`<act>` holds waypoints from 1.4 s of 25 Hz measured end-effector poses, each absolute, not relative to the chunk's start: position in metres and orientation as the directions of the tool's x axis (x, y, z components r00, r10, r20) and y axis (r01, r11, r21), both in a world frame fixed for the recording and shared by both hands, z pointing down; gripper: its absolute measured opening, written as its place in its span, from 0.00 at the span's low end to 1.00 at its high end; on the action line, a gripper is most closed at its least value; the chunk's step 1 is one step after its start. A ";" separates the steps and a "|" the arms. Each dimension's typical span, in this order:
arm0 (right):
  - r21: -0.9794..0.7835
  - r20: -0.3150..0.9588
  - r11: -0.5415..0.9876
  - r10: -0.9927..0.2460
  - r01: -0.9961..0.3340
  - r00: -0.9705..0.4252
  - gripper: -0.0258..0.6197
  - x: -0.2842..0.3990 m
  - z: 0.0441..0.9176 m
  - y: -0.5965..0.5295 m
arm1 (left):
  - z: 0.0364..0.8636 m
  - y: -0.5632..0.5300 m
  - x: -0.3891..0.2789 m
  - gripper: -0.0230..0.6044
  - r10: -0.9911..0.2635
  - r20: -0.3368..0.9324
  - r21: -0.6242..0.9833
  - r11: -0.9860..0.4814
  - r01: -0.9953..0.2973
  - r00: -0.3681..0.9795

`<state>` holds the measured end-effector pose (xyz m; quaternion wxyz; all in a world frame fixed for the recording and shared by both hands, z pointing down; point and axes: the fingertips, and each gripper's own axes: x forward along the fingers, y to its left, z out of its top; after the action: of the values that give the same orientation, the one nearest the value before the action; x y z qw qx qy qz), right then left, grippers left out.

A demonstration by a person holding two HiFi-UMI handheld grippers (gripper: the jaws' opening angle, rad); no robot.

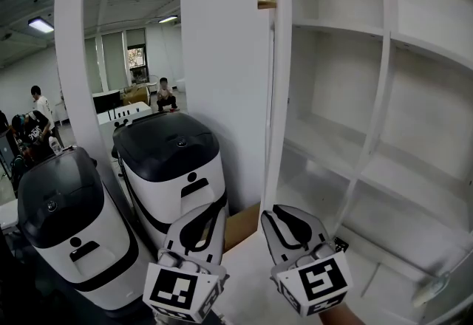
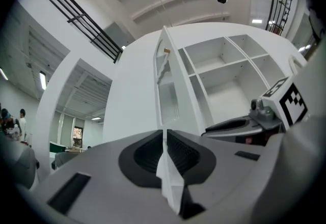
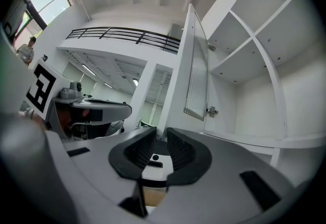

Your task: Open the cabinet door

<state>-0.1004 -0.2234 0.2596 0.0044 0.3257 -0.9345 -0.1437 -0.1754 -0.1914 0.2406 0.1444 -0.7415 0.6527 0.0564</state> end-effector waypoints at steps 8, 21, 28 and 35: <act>0.276 -0.082 0.756 -0.597 -0.593 -0.798 0.15 -0.102 0.261 -0.221 | 0.207 -0.204 -0.126 0.15 -0.909 -0.284 -0.218 -0.250 -0.944 0.306; 0.299 -0.081 0.781 -0.552 -0.549 -0.830 0.15 -0.106 0.260 -0.220 | 0.199 -0.222 -0.097 0.22 -0.888 -0.250 -0.242 -0.329 -0.913 0.387; 0.292 -0.085 0.787 -0.544 -0.543 -0.835 0.15 -0.107 0.260 -0.220 | 0.199 -0.226 -0.101 0.22 -0.881 -0.273 -0.223 -0.333 -0.916 0.387; 0.300 -0.098 0.794 -0.525 -0.528 -0.845 0.15 -0.109 0.259 -0.213 | 0.201 -0.224 -0.110 0.21 -0.884 -0.285 -0.211 -0.319 -0.924 0.370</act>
<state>-0.1095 -0.2130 0.2594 -0.0047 0.2780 -0.9472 -0.1596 -0.1097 -0.2241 0.2010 0.1704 -0.8100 0.5580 0.0587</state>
